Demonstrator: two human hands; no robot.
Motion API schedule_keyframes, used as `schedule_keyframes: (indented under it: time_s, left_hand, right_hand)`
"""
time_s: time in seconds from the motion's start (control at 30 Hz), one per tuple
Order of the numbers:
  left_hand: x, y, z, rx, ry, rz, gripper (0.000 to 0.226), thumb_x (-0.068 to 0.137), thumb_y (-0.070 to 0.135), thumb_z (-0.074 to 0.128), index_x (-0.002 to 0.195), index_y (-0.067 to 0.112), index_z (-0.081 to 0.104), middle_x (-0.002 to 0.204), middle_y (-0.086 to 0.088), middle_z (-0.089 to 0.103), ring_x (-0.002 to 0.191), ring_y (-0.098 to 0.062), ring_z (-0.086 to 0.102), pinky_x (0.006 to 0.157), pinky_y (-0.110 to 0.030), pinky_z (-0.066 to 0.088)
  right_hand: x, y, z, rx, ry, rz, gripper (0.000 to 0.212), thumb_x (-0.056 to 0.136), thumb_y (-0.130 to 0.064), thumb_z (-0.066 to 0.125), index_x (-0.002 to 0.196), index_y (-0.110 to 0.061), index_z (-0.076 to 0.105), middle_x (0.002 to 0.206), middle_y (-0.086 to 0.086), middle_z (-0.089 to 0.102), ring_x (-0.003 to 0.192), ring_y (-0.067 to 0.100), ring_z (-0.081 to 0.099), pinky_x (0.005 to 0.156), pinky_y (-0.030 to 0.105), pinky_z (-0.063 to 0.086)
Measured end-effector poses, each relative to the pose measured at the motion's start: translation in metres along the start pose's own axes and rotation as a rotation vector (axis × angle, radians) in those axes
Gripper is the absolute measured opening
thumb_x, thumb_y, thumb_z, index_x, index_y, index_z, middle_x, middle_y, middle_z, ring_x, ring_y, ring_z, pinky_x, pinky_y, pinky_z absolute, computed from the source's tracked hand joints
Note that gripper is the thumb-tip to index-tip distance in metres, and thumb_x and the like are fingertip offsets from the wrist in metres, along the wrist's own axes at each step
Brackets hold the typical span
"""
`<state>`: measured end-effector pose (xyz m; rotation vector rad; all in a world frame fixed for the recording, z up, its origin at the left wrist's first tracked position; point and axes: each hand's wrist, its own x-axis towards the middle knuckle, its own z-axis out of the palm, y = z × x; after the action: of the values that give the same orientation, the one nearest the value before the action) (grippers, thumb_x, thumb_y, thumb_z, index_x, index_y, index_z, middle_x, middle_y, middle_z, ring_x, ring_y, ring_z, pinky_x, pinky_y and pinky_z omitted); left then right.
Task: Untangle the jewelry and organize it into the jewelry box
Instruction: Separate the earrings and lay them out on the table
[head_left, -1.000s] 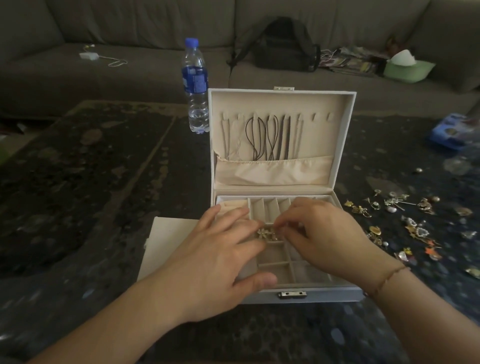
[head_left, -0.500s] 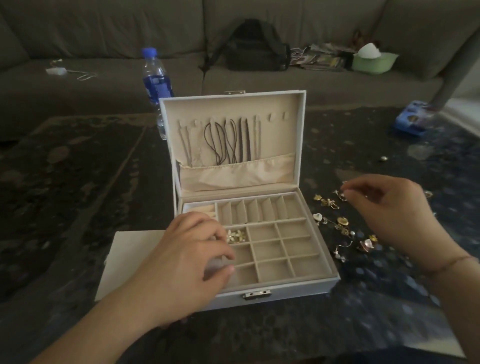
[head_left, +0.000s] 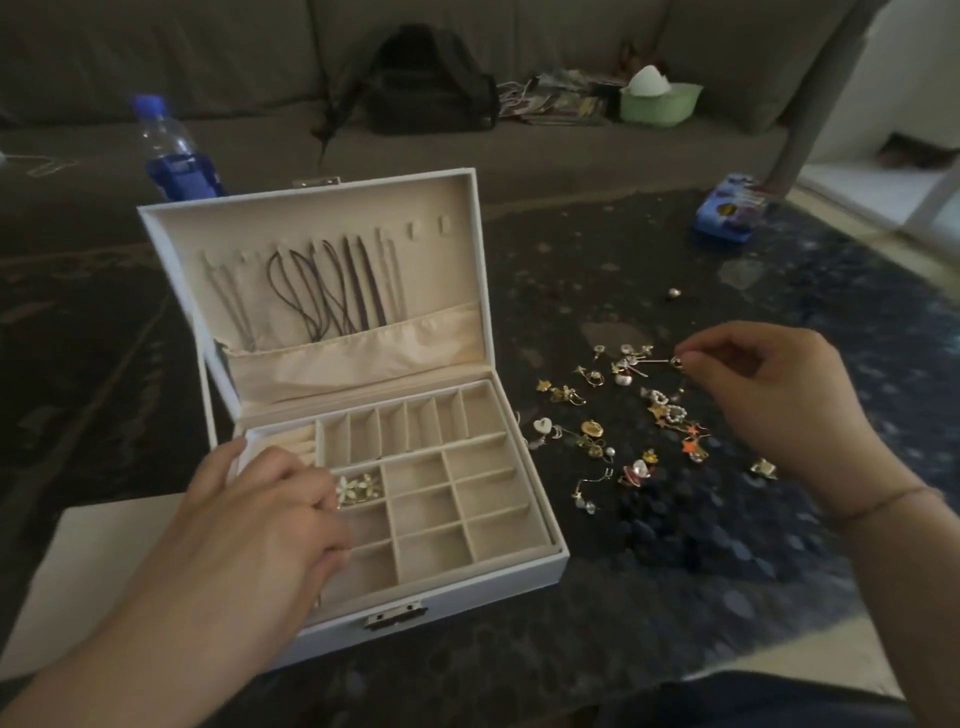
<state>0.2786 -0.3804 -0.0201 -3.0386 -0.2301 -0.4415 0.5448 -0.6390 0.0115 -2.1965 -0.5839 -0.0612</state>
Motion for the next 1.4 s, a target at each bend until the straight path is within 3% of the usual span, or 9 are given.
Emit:
schedule_keyframes:
  time_s: [0.1, 0.2, 0.3, 0.5, 0.7, 0.87, 1.03, 1.17, 1.4]
  left_hand:
    - [0.002, 0.002, -0.003, 0.100, -0.110, 0.025, 0.018, 0.069, 0.042, 0.055, 0.052, 0.039, 0.061, 0.065, 0.021, 0.047, 0.069, -0.013, 0.054, 0.084, -0.044, 0.038]
    - [0.011, 0.008, -0.012, 0.074, -0.197, -0.011, 0.008, 0.060, 0.033, 0.068, 0.055, 0.035, 0.062, 0.061, 0.018, 0.045, 0.059, -0.012, 0.053, 0.060, -0.034, 0.043]
    - [0.030, 0.029, -0.022, -0.077, -0.140, -0.063, 0.012, 0.075, 0.032, 0.063, 0.064, 0.035, 0.064, 0.062, 0.020, 0.047, 0.061, -0.006, 0.052, 0.054, -0.031, 0.044]
    - [0.073, 0.069, -0.016, -0.361, -0.049, -0.103, 0.015, 0.083, 0.042, 0.061, 0.087, 0.034, 0.072, 0.077, 0.022, 0.057, 0.078, 0.001, 0.056, 0.070, -0.031, 0.051]
    - [0.105, 0.084, -0.007, -0.458, -0.018, -0.114, 0.018, 0.087, 0.040, 0.060, 0.094, 0.030, 0.074, 0.085, 0.020, 0.061, 0.085, 0.001, 0.056, 0.078, -0.025, 0.049]
    - [0.122, 0.090, 0.005, -0.494, -0.097, -0.130, 0.011, 0.091, 0.034, 0.065, 0.098, 0.030, 0.073, 0.092, 0.017, 0.061, 0.090, -0.002, 0.056, 0.080, -0.024, 0.048]
    - [0.154, 0.110, 0.024, -0.192, -0.192, 0.030, 0.022, 0.093, 0.026, 0.062, 0.113, 0.032, 0.069, 0.109, 0.009, 0.060, 0.110, -0.017, 0.049, 0.095, -0.036, 0.041]
    - [0.175, 0.125, 0.037, -0.056, -0.345, 0.069, 0.025, 0.092, 0.025, 0.065, 0.116, 0.031, 0.067, 0.118, 0.004, 0.059, 0.118, -0.022, 0.047, 0.099, -0.042, 0.038]
    - [0.180, 0.132, 0.046, -0.086, -0.320, 0.100, 0.018, 0.090, 0.041, 0.068, 0.104, 0.030, 0.066, 0.108, 0.005, 0.060, 0.110, -0.020, 0.051, 0.093, -0.040, 0.038]
  right_hand:
    - [-0.001, 0.008, -0.003, -0.037, -0.099, -0.005, 0.018, 0.087, -0.024, 0.071, 0.077, -0.039, 0.067, 0.077, -0.013, 0.068, 0.071, 0.006, 0.063, 0.060, 0.016, 0.042]
    - [-0.002, 0.012, 0.000, -0.207, -0.251, -0.028, 0.022, 0.085, -0.026, 0.072, 0.076, -0.044, 0.064, 0.078, -0.018, 0.067, 0.076, -0.001, 0.061, 0.067, 0.017, 0.043]
    - [-0.008, 0.009, 0.020, -0.320, -0.350, -0.016, 0.011, 0.087, -0.033, 0.067, 0.079, -0.041, 0.067, 0.084, -0.019, 0.067, 0.081, 0.004, 0.061, 0.075, 0.027, 0.051]
    - [-0.013, 0.005, 0.056, -0.559, -0.409, -0.087, 0.019, 0.088, -0.052, 0.061, 0.098, -0.037, 0.064, 0.092, -0.017, 0.053, 0.090, 0.009, 0.053, 0.066, 0.027, 0.047]
    - [-0.012, 0.012, 0.059, -0.544, -0.449, -0.108, 0.021, 0.088, -0.043, 0.062, 0.109, -0.038, 0.064, 0.108, -0.015, 0.061, 0.104, 0.012, 0.057, 0.079, 0.031, 0.054]
    - [-0.006, 0.017, 0.048, -0.545, -0.439, -0.089, 0.013, 0.092, -0.033, 0.056, 0.098, -0.039, 0.066, 0.098, -0.016, 0.065, 0.099, 0.011, 0.058, 0.071, 0.026, 0.049]
    - [-0.001, 0.019, 0.041, -0.575, -0.490, 0.013, 0.016, 0.091, -0.027, 0.053, 0.093, -0.036, 0.066, 0.095, -0.010, 0.062, 0.091, 0.014, 0.057, 0.067, 0.026, 0.049]
    - [0.003, 0.023, 0.030, -0.488, -0.495, 0.028, 0.017, 0.089, -0.024, 0.057, 0.078, -0.036, 0.062, 0.091, -0.011, 0.063, 0.090, 0.012, 0.059, 0.077, 0.029, 0.054]
    - [0.010, 0.025, 0.008, -0.173, -0.518, 0.040, 0.016, 0.086, -0.021, 0.070, 0.077, -0.033, 0.066, 0.085, -0.016, 0.061, 0.078, -0.004, 0.053, 0.060, 0.011, 0.034]
